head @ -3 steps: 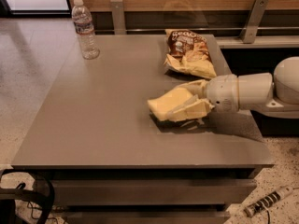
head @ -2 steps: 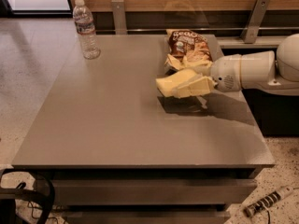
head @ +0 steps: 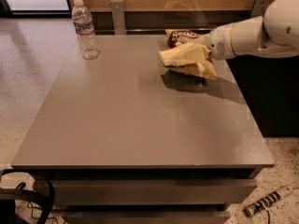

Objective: Move sponge near water bottle

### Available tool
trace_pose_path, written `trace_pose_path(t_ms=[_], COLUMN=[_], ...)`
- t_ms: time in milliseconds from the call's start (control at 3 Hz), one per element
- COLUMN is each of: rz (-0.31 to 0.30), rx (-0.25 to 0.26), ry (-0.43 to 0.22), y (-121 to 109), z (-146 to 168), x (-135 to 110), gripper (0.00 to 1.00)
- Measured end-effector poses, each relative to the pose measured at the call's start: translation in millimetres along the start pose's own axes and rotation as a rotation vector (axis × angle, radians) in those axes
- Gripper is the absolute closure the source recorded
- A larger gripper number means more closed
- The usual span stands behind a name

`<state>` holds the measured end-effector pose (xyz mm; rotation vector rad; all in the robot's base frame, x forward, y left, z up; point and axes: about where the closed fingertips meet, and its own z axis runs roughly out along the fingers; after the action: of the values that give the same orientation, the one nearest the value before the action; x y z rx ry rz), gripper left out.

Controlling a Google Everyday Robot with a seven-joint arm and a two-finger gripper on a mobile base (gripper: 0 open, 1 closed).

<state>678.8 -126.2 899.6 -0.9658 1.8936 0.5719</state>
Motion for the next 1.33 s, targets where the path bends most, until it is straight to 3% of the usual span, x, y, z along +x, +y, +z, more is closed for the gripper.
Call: trace_pose_path(t_ms=[333, 667, 1000, 1333], rz=[-0.053, -0.095, -0.121, -0.092], rx=[0.038, 0.044, 0.062, 0.137], ry=[0.016, -0.001, -0.031, -0.047], y=[-33.9, -50.7, -50.8, -32.8], z=[39.3, 78.4, 105.0, 170.1], x=[-36.2, -62.8, -84.5, -75.1], gripper=[1.0, 1.0, 1.0, 1.0])
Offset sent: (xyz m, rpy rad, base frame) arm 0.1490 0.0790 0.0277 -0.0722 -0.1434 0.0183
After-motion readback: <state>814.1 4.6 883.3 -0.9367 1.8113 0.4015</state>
